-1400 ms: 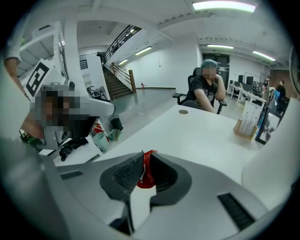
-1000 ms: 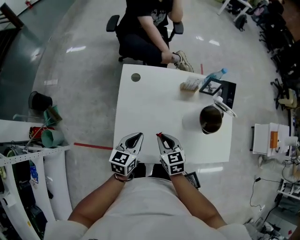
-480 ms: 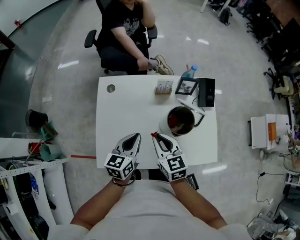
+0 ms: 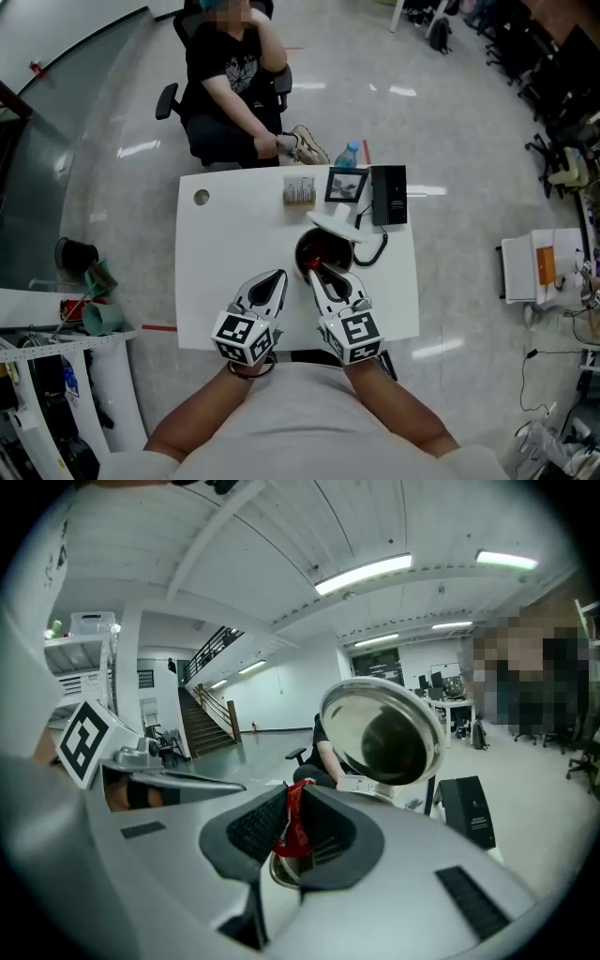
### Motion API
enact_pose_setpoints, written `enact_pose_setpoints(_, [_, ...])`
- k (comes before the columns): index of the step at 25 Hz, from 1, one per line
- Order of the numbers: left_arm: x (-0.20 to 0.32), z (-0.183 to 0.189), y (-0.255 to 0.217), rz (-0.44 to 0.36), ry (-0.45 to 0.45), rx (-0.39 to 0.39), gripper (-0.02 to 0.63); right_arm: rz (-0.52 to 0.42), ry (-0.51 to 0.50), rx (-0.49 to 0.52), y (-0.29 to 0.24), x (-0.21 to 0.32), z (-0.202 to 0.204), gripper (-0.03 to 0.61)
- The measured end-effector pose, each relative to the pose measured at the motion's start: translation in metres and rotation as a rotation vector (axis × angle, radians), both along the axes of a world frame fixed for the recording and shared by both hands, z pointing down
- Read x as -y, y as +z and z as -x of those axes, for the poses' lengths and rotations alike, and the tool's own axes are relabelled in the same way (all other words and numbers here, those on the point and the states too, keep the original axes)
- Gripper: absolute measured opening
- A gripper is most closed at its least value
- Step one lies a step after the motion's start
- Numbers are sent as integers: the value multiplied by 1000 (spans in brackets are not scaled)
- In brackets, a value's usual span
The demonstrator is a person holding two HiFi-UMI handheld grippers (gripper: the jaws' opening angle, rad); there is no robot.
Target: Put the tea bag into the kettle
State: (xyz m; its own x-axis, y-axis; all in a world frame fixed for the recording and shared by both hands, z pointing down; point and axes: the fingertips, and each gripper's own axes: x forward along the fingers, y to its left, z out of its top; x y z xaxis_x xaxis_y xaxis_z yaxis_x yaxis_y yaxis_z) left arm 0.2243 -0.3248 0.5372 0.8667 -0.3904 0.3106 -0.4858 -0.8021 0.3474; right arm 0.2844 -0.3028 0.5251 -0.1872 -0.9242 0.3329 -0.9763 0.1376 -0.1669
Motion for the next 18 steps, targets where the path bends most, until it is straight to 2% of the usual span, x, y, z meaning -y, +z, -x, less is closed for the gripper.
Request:
enact_pose_setpoints(4, [-3, -14, -1, -11, -16, 6, 9, -4, -21, -24, 3, 0, -16, 58])
enact_pose_setpoints(10, [-5, -19, 5, 3, -48, 20, 9, 41, -64, -26, 19, 2, -24, 61])
enact_pose_setpoints(18, [-7, -16, 5, 9, -77, 33, 9, 35, -88, -39, 21, 4, -25, 114])
